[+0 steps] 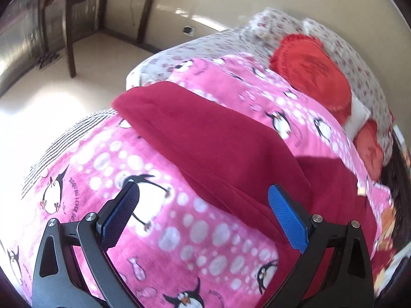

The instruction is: Fold small clothes

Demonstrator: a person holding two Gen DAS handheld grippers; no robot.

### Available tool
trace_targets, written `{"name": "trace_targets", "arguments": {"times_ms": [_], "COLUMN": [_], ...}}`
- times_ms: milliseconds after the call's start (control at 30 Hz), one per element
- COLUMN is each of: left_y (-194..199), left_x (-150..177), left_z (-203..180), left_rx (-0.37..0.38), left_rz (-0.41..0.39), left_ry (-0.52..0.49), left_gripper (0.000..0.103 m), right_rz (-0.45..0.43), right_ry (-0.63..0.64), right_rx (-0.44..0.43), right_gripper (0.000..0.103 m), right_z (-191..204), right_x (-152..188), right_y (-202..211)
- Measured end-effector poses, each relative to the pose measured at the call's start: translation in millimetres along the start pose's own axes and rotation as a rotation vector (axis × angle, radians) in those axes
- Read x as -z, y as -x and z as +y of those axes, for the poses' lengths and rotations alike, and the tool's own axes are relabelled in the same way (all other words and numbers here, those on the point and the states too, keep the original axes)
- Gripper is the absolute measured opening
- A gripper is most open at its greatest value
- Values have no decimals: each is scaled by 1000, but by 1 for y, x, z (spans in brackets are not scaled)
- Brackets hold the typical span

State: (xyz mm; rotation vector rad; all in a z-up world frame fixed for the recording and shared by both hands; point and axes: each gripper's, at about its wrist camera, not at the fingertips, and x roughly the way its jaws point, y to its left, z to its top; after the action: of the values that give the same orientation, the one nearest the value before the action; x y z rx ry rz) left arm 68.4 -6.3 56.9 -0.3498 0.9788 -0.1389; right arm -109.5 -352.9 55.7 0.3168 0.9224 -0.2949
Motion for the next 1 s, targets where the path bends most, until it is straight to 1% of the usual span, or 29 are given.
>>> {"name": "trace_targets", "arguments": {"times_ms": [100, 133, 200, 233, 300, 367, 400, 433, 500, 533, 567, 600, 633, 667, 733, 800, 900, 1000], "left_y": [-21, -29, -45, -52, -58, -62, -65, -69, -75, -81, -84, -86, -84, -81, -63, -37, 4, 40], "left_x": [-19, -25, -35, -40, -49, -57, -59, -61, -64, -67, -68, -70, -70, -71, -71, -69, -63, -46], "left_z": [34, 43, 55, 58, 59, 56, 53, 50, 46, 46, 48, 51, 55, 58, 54, 41, -2, -66], "left_rx": [2, 8, 13, 16, 9, 10, 11, -2, -39, -44, -51, -54, -41, -25, -10, 33, 131, 251], "left_rz": [27, 36, 59, 65, 42, 22, 21, 23, 13, 15, 27, 29, 25, 27, 2, -49, -95, -116], "left_ry": [141, 180, 229, 246, 252, 232, 214, 191, 147, 134, 134, 147, 168, 183, 189, 160, 75, -52], "left_gripper": [93, 90, 89, 87, 85, 85, 83, 78, 60, 40, 25, 22, 15, 11, 9, 9, 8, 8], "right_rz": [15, 18, 32, 38, 48, 55, 59, 61, 66, 69, 73, 73, 73, 71, 60, 48, 33, 12], "right_ry": [8, 10, 14, 15, 21, 28, 29, 29, 25, 21, 17, 17, 16, 17, 21, 18, -11, -61], "right_rx": [-5, -7, -9, -10, -10, -7, -7, -8, -9, -11, -13, -15, -17, -18, -20, -19, -18, -19], "right_gripper": [102, 102, 102, 102, 102, 102, 102, 102, 102, 102, 102, 102, 102, 102, 102, 102, 102, 102], "right_z": [5, 6, 9, 9, 12, 14, 14, 15, 16, 16, 16, 16, 16, 17, 17, 14, 2, -15], "right_x": [0, 0, 1, 1, 0, 0, -1, -1, -1, -1, -1, -2, -2, -2, -3, -4, -8, -11], "right_y": [-5, -7, -11, -13, -17, -21, -23, -24, -27, -29, -30, -31, -31, -31, -29, -26, -21, -11]}}
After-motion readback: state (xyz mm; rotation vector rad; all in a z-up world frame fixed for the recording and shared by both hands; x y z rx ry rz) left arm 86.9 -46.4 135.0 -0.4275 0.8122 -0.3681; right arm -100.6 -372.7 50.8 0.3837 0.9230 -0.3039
